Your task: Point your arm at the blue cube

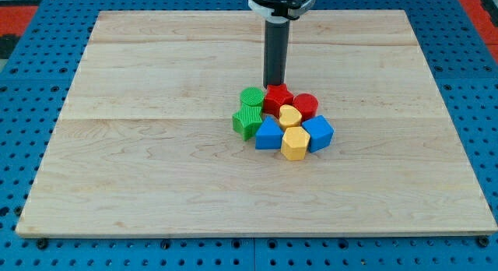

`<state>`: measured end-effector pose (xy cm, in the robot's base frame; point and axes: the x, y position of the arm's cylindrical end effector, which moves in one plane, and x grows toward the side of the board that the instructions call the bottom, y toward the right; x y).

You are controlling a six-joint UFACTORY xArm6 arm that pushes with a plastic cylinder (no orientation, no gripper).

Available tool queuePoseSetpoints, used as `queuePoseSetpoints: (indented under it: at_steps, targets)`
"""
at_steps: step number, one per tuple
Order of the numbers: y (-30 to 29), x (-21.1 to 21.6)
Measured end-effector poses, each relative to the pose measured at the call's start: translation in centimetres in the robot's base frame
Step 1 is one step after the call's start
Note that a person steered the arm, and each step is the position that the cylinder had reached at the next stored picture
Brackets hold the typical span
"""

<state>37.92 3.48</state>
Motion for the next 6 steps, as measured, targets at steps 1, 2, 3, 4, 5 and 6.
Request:
queuePoseSetpoints:
  at_steps: [1,2,3,4,5,6]
  targets:
    - [0.0,0.0]
    - [0.0,-0.3]
    - [2.2,-1.8]
    - [9.1,-1.1]
    - [12.9,2.9]
    - [11.2,6.5]
